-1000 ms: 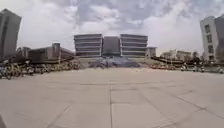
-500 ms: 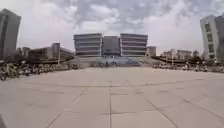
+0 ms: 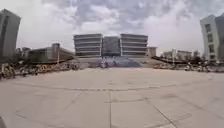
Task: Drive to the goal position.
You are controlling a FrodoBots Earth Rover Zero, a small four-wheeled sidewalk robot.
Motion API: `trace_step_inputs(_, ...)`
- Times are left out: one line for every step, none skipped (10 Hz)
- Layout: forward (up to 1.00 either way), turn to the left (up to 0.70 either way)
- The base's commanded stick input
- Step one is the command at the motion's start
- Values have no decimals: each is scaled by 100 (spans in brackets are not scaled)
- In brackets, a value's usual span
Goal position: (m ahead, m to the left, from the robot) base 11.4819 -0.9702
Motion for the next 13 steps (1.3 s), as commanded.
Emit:
trace_step_inputs(70, 0)
trace_step_inputs(70, 0)
trace_step_inputs(70, 0)
trace_step_inputs(70, 0)
trace_step_inputs(70, 0)
trace_step_inputs(70, 0)
trace_step_inputs(70, 0)
trace_step_inputs(70, 0)
trace_step_inputs(70, 0)
trace_step_inputs(70, 0)
trace_step_inputs(70, 0)
trace_step_inputs(70, 0)
trace_step_inputs(70, 0)
